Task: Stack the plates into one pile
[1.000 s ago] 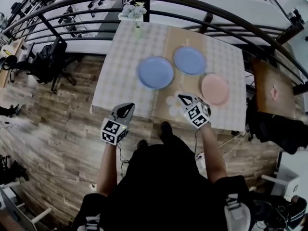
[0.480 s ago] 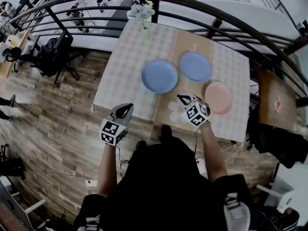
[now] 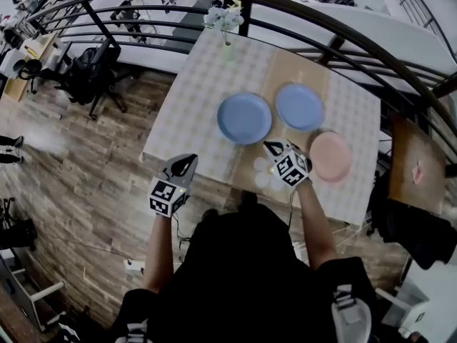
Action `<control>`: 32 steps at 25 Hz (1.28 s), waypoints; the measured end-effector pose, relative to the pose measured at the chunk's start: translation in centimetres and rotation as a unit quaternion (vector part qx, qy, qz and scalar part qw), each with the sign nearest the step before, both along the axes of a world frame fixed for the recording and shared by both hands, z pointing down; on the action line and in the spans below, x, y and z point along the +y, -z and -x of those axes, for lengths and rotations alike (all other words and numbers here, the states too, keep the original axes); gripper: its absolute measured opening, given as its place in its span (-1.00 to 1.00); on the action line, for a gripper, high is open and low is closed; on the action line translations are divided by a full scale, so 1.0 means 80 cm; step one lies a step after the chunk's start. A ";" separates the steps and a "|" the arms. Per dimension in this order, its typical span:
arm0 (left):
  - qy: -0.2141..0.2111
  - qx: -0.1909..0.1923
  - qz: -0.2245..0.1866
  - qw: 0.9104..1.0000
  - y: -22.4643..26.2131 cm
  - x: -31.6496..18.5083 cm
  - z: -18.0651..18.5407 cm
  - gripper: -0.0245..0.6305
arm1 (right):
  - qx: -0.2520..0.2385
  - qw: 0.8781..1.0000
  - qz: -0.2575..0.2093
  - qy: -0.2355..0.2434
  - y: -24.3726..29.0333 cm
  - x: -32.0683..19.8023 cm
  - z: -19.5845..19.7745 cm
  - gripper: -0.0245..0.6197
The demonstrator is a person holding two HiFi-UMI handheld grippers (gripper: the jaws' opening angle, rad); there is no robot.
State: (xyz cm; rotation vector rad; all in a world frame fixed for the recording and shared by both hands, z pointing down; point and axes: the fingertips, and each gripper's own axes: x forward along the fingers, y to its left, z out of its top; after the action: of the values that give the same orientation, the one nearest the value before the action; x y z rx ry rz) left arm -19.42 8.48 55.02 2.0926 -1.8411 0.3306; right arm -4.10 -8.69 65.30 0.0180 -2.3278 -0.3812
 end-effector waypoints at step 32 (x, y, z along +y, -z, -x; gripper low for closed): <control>0.089 0.011 0.028 0.996 -0.027 0.020 0.002 -0.92 | 0.106 0.986 0.002 0.129 -0.117 -0.010 0.036 -0.93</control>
State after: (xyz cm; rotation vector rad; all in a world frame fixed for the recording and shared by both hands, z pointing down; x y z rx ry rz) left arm -19.54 10.12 57.16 1.8723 -1.9647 0.3103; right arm -7.00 -9.46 74.69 -0.3139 -2.1236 -0.4811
